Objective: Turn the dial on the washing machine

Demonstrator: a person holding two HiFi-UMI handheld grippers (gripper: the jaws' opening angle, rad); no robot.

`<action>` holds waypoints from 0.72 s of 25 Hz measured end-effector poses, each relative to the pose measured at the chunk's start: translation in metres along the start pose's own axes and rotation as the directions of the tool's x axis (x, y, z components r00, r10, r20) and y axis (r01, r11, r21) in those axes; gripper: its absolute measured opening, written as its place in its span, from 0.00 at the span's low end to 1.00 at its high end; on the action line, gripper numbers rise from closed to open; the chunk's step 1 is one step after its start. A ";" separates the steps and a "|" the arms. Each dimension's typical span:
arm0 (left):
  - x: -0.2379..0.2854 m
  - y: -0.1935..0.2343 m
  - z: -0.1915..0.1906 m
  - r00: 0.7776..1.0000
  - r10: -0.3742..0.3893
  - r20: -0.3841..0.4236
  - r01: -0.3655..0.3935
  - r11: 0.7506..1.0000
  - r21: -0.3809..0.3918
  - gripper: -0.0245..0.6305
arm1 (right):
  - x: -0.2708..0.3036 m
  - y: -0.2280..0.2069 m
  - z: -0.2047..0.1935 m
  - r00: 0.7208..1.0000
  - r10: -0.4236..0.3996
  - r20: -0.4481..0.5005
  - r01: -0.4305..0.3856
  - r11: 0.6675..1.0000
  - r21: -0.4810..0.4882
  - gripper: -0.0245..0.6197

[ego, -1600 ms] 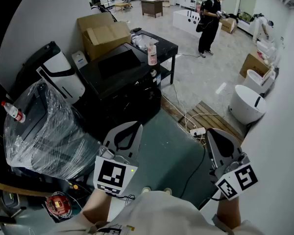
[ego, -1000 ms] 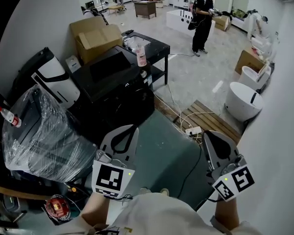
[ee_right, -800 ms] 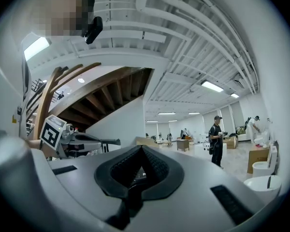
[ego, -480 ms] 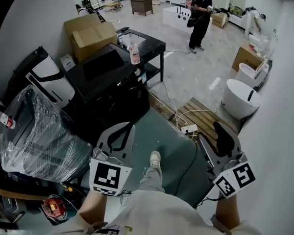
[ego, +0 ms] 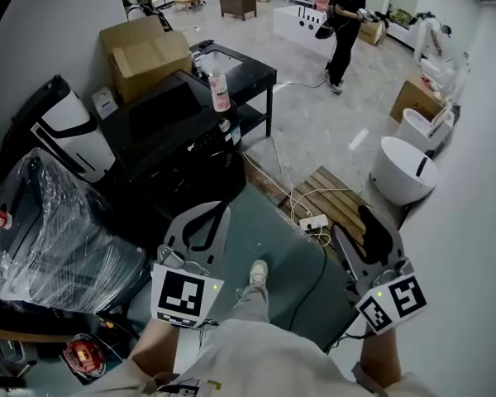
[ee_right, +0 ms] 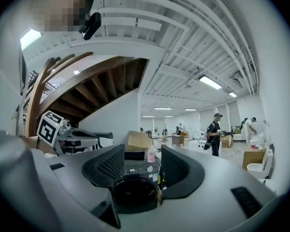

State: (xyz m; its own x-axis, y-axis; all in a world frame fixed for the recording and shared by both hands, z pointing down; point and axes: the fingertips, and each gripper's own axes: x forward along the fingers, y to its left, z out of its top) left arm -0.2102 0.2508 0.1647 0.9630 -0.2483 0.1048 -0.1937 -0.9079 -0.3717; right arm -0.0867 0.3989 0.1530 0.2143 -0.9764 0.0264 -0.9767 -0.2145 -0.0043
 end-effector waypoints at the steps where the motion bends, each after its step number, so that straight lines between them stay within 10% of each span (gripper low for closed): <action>1: 0.007 0.005 -0.003 1.000 -0.001 -0.008 0.001 1.000 0.001 0.07 | 0.009 -0.006 0.000 1.000 -0.004 0.003 0.004 1.000 0.007 0.43; 18: 0.156 0.147 -0.061 0.994 0.055 -0.093 -0.060 0.997 -0.058 0.07 | 0.237 -0.065 0.008 0.992 0.123 -0.027 -0.123 0.992 -0.001 0.43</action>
State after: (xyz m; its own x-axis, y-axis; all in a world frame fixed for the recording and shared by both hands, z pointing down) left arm -0.0994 0.0576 0.1822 0.9294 -0.3280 0.1693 -0.2619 -0.9092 -0.3236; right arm 0.0282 0.1811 0.1518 0.0927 -0.9943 0.0531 -0.9956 -0.0931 -0.0062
